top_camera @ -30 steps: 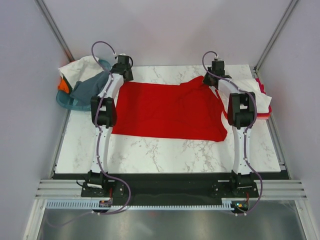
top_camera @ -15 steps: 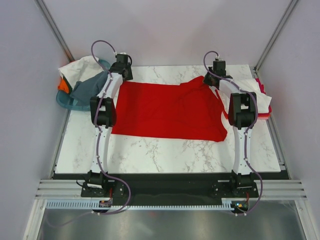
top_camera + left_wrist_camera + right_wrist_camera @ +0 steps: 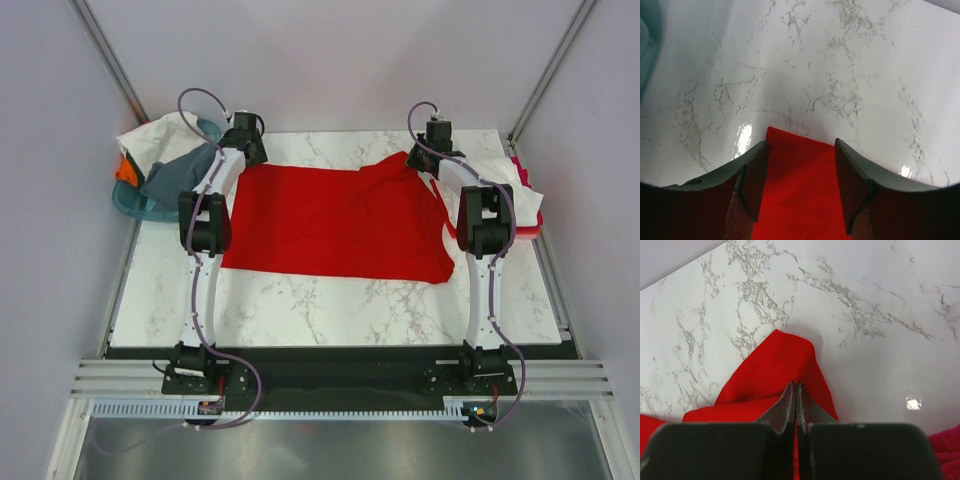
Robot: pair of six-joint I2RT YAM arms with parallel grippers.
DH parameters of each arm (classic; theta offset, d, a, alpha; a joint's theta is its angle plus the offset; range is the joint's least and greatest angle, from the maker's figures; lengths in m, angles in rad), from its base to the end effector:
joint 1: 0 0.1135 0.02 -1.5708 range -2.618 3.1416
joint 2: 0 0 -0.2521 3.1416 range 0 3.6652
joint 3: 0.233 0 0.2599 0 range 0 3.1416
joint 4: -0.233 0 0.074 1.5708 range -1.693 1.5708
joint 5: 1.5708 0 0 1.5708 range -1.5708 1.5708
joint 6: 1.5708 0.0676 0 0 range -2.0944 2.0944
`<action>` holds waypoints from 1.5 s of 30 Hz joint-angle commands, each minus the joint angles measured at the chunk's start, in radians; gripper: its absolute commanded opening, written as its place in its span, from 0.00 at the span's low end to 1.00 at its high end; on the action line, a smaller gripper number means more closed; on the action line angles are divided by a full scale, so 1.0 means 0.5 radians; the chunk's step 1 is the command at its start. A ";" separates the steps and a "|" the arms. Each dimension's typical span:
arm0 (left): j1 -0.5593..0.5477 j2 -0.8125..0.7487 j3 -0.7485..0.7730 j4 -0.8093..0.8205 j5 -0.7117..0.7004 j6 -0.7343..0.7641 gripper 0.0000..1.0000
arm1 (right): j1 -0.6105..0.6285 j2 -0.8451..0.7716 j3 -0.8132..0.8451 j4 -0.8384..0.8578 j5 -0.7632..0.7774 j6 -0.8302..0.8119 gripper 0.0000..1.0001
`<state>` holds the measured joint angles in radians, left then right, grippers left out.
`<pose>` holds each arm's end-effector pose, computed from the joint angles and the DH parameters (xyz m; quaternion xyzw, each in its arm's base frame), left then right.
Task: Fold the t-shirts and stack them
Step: Fold the tshirt
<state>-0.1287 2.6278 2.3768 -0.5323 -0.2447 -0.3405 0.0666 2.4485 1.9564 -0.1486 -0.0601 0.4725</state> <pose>0.5955 -0.0606 0.1342 -0.1434 0.9065 0.0211 0.3966 0.5770 0.0426 0.1234 0.1669 0.8778 0.1453 0.4249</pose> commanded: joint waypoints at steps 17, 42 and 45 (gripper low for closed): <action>0.037 -0.052 -0.029 -0.080 -0.093 -0.239 0.23 | -0.035 -0.145 -0.026 0.064 -0.067 0.031 0.00; -0.037 -0.546 -0.731 0.684 -0.268 0.199 0.02 | 0.017 -0.390 -0.075 -0.080 -0.107 -0.077 0.00; -0.037 -0.608 -0.817 0.755 -0.262 0.239 0.02 | 0.042 -0.427 -0.127 -0.102 -0.104 -0.086 0.00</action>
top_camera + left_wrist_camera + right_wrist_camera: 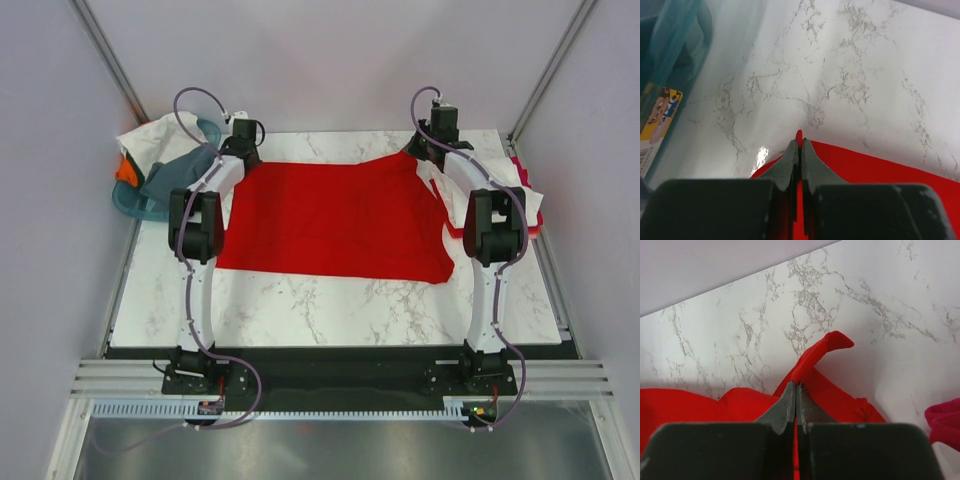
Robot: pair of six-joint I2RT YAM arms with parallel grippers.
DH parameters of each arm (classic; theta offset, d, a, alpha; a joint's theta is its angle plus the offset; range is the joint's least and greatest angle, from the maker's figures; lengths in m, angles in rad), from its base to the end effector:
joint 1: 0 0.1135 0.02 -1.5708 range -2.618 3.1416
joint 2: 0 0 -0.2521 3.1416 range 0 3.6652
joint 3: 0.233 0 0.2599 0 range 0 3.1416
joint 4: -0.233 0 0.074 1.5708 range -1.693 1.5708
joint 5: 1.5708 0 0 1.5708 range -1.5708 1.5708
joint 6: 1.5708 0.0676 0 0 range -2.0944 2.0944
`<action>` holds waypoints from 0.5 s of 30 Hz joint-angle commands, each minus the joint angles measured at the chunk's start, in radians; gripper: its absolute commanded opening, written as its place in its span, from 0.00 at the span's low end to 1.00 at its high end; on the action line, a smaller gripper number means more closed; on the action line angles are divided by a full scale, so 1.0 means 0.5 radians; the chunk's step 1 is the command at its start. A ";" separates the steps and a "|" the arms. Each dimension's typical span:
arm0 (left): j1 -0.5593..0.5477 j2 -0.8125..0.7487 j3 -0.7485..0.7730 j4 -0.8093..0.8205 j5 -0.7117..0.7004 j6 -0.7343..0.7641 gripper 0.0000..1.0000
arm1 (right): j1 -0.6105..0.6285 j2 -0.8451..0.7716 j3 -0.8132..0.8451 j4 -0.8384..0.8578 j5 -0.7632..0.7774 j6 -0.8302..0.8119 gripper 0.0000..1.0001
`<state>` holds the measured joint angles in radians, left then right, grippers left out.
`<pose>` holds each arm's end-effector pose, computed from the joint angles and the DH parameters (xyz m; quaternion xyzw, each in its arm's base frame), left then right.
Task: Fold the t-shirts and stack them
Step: Fold the tshirt
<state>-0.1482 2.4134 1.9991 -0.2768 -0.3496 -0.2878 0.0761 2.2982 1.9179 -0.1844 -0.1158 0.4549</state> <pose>0.5669 -0.0612 0.1468 -0.1360 0.8837 0.0629 0.4434 0.5617 0.0507 0.1881 0.1373 0.8643 0.1752 0.4511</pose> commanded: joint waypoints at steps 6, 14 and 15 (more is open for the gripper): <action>-0.004 -0.326 -0.304 0.406 -0.049 0.161 0.02 | 0.084 -0.286 -0.234 -0.033 0.099 -0.075 0.00; -0.038 -0.596 -0.807 0.743 -0.077 0.226 0.02 | 0.158 -0.583 -0.568 -0.051 0.338 -0.091 0.00; -0.041 -0.648 -0.853 0.783 -0.092 0.229 0.02 | 0.161 -0.608 -0.590 -0.064 0.378 -0.094 0.00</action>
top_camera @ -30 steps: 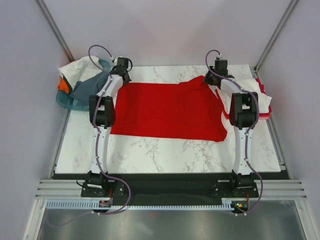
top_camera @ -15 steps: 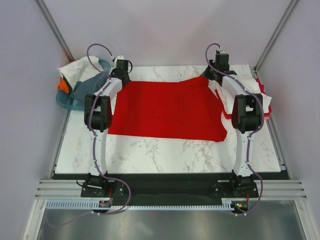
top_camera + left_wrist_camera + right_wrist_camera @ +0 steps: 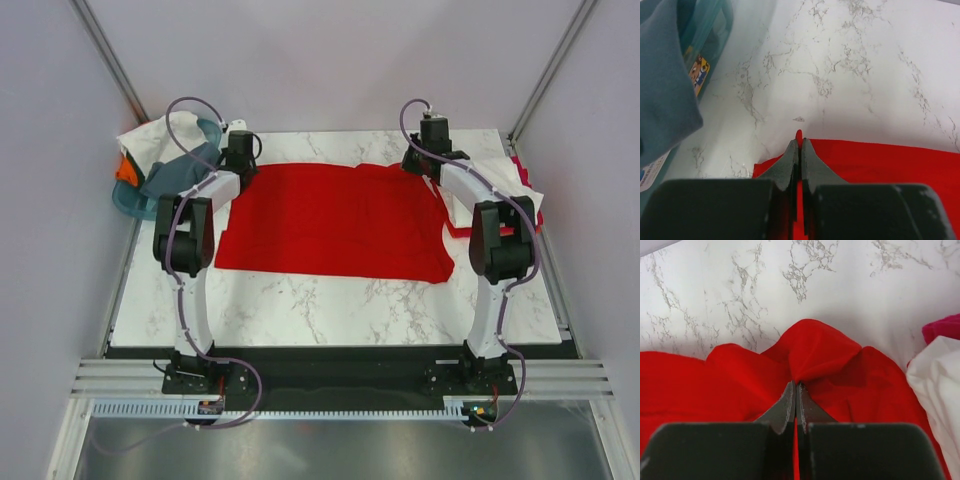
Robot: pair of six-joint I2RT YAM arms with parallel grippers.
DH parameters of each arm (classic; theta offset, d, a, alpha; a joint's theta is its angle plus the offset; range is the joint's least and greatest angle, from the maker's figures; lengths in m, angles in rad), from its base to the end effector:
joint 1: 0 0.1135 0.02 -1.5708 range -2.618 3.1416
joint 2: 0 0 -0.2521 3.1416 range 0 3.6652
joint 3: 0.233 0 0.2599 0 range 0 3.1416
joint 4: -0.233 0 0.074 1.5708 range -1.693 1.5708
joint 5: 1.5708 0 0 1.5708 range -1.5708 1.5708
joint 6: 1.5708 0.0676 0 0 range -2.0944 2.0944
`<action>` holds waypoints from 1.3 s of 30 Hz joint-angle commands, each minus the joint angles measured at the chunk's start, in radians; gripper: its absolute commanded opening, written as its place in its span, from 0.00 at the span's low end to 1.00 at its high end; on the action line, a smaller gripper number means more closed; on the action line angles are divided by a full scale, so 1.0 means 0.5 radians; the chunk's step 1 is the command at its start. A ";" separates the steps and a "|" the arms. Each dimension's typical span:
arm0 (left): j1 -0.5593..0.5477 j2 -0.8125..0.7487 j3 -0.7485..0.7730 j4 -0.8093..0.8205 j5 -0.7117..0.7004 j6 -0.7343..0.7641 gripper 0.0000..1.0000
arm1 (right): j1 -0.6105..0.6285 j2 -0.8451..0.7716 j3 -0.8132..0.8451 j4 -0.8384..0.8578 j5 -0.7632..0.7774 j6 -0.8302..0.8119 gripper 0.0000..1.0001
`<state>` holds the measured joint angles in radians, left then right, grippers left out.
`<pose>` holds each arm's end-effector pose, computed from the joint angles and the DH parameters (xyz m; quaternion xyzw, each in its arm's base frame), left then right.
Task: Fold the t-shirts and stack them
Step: Fold the tshirt
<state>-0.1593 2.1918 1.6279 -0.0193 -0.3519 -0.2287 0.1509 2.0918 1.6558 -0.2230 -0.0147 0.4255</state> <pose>0.5242 -0.0606 0.1584 -0.1130 0.8635 0.0613 0.4876 0.5060 0.0779 0.1931 0.1197 0.8898 0.1315 0.4202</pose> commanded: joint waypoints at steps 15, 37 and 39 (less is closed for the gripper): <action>-0.053 -0.561 -0.755 0.735 -0.262 0.169 0.02 | 0.155 -0.643 -0.532 -0.088 0.456 -0.044 0.00; -0.065 -0.868 -1.209 0.910 -0.306 0.151 0.02 | 0.296 -0.898 -0.780 -0.226 0.637 -0.053 0.00; -0.068 -0.898 -1.222 0.864 -0.312 0.123 0.02 | 0.303 -0.919 -0.799 -0.229 0.652 -0.050 0.00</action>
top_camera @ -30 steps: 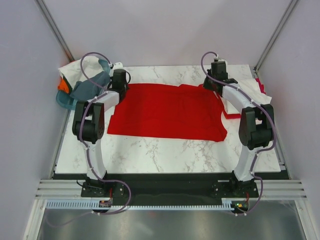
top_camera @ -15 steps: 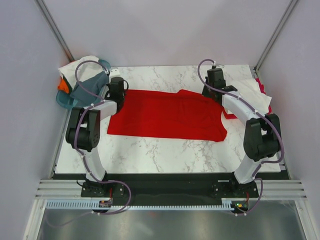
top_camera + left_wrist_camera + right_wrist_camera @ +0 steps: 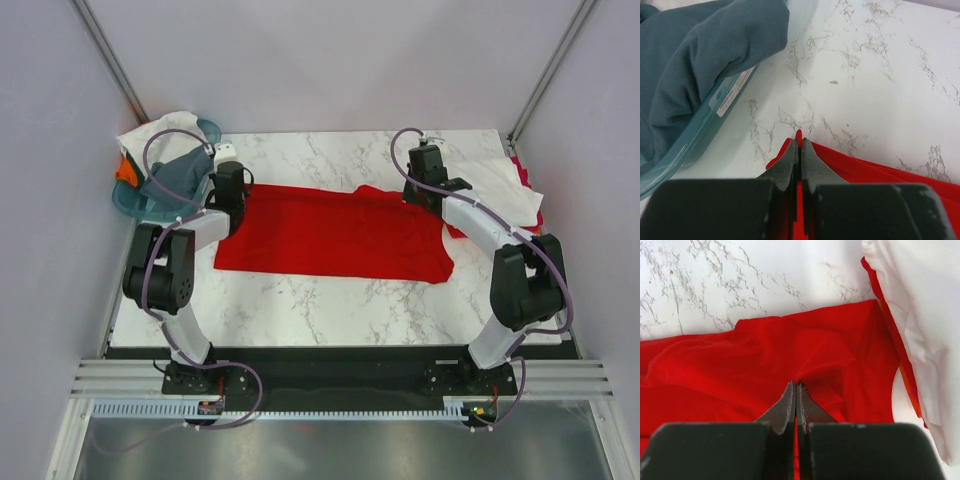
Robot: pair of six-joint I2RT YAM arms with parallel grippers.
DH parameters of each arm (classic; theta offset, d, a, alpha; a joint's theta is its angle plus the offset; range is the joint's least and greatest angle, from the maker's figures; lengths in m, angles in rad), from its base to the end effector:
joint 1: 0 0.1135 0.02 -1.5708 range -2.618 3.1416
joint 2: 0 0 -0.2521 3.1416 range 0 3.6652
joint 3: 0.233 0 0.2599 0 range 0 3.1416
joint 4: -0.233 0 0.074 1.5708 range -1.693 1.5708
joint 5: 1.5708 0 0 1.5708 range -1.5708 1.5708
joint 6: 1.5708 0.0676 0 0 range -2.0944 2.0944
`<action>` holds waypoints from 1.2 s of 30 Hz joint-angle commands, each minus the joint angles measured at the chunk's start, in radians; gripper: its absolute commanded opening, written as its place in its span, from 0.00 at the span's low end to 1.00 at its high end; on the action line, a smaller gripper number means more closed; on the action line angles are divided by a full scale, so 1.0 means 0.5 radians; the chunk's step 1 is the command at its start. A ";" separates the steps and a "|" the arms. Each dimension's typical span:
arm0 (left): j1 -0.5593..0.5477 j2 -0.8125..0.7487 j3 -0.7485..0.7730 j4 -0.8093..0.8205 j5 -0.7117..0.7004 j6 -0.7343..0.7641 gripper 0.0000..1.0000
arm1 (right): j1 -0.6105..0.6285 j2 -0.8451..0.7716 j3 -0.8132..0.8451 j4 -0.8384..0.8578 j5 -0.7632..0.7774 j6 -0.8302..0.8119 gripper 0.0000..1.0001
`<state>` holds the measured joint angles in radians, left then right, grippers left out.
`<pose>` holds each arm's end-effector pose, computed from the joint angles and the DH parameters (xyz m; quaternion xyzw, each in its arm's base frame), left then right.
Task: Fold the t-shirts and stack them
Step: Fold the tshirt
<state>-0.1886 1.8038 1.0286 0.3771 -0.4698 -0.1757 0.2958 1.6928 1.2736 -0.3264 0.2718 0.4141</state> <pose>0.4228 -0.0495 0.1726 -0.1236 0.8109 0.0932 0.5643 0.3959 0.1017 0.2212 0.1079 0.9028 0.0217 0.4157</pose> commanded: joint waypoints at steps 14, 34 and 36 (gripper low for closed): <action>-0.009 -0.273 -0.085 -0.441 -0.082 -0.397 0.17 | 0.145 -0.354 -0.387 -0.038 0.122 0.025 0.12; -0.006 -0.423 -0.060 -0.745 0.357 -0.747 0.51 | 0.145 -0.232 -0.335 0.186 -0.077 0.074 0.63; -0.006 -0.328 0.029 -0.812 0.363 -0.744 0.49 | 0.114 -0.137 -0.271 0.186 -0.135 0.086 0.63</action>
<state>-0.1921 1.5883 0.9714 0.0097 -0.3271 -0.5022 0.3729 1.5757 1.0679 -0.2569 0.2539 0.4419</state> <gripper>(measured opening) 0.497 0.633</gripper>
